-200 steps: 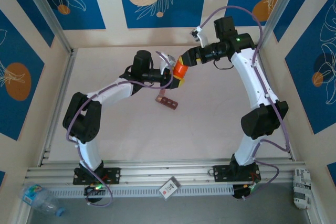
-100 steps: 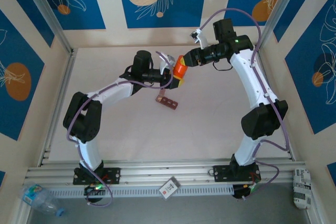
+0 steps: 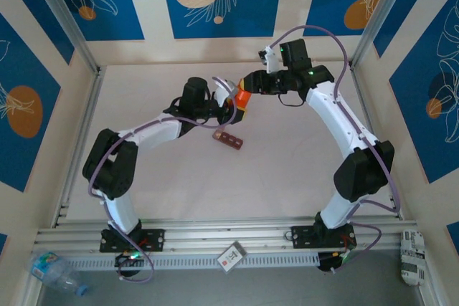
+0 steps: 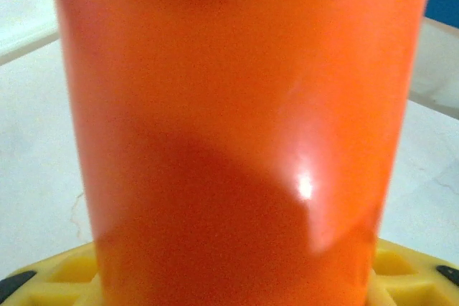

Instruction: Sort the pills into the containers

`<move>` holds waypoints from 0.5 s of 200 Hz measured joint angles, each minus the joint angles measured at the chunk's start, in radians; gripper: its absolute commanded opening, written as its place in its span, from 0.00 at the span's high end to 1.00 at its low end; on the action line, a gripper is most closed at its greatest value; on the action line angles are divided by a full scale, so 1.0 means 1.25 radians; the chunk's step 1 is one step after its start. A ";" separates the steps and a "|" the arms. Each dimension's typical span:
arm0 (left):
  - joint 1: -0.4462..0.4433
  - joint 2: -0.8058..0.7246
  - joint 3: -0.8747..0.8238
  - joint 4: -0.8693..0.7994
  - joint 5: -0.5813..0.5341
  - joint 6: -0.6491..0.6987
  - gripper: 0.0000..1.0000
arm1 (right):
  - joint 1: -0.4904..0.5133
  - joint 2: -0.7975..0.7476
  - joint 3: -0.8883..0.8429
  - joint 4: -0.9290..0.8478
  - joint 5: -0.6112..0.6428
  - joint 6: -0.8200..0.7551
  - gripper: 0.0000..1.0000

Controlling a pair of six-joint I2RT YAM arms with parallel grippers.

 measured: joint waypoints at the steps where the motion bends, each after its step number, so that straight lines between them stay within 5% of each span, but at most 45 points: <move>1: 0.000 -0.001 -0.002 0.002 -0.004 0.000 1.00 | 0.000 0.000 -0.001 0.002 0.001 0.001 0.63; 55: -0.005 -0.003 -0.014 0.036 -0.040 0.000 1.00 | 0.000 -0.005 -0.013 0.030 0.016 0.059 0.61; 100: -0.006 -0.003 -0.013 0.096 -0.023 -0.010 1.00 | -0.051 -0.005 0.012 0.015 -0.062 0.085 0.32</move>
